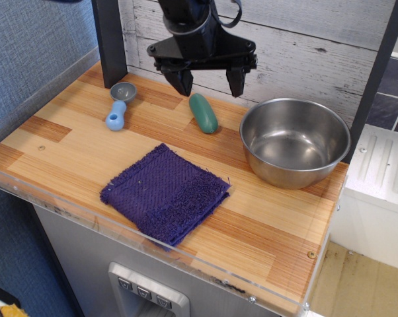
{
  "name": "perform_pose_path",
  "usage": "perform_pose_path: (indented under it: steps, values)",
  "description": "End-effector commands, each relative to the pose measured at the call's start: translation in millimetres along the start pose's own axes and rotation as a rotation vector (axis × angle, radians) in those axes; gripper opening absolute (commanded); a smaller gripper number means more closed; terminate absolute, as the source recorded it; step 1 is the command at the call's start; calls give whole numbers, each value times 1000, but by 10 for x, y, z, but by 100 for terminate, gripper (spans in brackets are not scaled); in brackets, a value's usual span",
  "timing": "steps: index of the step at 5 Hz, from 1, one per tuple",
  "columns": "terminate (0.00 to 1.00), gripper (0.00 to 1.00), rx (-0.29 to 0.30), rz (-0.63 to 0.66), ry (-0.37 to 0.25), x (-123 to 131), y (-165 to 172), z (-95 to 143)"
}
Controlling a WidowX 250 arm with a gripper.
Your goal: Pick up the green sausage and placed it on left side of blue cloth
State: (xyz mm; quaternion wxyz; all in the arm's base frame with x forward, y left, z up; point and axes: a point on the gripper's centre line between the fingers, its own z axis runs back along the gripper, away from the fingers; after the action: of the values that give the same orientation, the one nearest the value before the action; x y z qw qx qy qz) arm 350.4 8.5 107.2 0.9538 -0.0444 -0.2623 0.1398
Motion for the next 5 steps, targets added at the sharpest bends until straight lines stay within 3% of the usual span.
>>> perform_pose_path:
  steps: [1,2,3,5]
  values:
    - [0,100,105,41,-30,318,20,-74]
    - [0,100,219,98,4,345,23,-185]
    - [0,100,258,164,52,294,39,-337]
    - [0,100,263,260,100,240,69,-582]
